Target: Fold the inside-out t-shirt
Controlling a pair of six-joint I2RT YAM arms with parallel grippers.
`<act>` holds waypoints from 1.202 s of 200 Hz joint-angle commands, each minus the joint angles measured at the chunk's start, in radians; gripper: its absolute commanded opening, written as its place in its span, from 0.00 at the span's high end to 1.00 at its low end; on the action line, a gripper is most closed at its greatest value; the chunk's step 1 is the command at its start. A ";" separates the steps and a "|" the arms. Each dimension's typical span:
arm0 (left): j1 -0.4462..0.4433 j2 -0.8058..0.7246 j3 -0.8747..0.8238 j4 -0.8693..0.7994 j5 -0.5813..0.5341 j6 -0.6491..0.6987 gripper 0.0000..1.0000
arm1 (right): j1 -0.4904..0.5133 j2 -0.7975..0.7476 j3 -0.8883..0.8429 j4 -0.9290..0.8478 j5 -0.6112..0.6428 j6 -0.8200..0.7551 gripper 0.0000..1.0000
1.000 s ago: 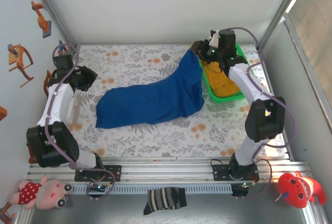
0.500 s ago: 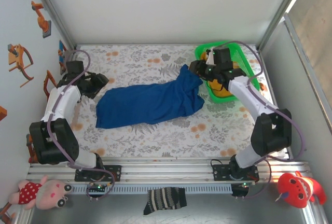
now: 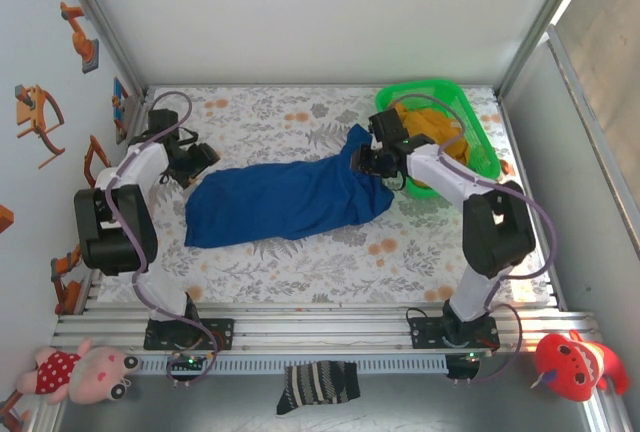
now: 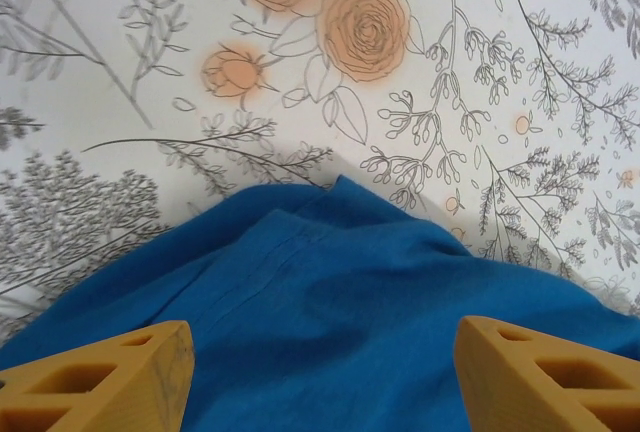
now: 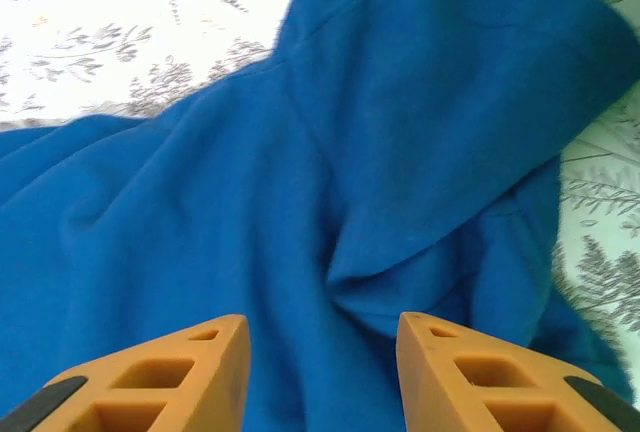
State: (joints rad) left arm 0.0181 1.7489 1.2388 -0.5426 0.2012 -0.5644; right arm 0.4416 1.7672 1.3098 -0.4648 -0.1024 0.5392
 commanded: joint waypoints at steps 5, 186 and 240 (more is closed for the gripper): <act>-0.016 0.011 0.023 -0.043 -0.009 0.034 0.31 | -0.035 0.016 0.058 -0.066 0.108 -0.049 0.58; -0.018 -0.206 -0.120 -0.056 -0.036 0.025 0.29 | -0.154 0.008 0.139 -0.015 -0.183 -0.087 0.62; -0.017 -0.427 -0.312 -0.122 -0.064 -0.040 0.26 | -0.009 -0.231 -0.165 0.007 -0.066 0.019 0.55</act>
State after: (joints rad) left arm 0.0006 1.3918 1.0107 -0.5926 0.1532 -0.5690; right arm 0.3866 1.5898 1.2594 -0.4503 -0.2420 0.4988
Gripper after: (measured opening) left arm 0.733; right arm 0.444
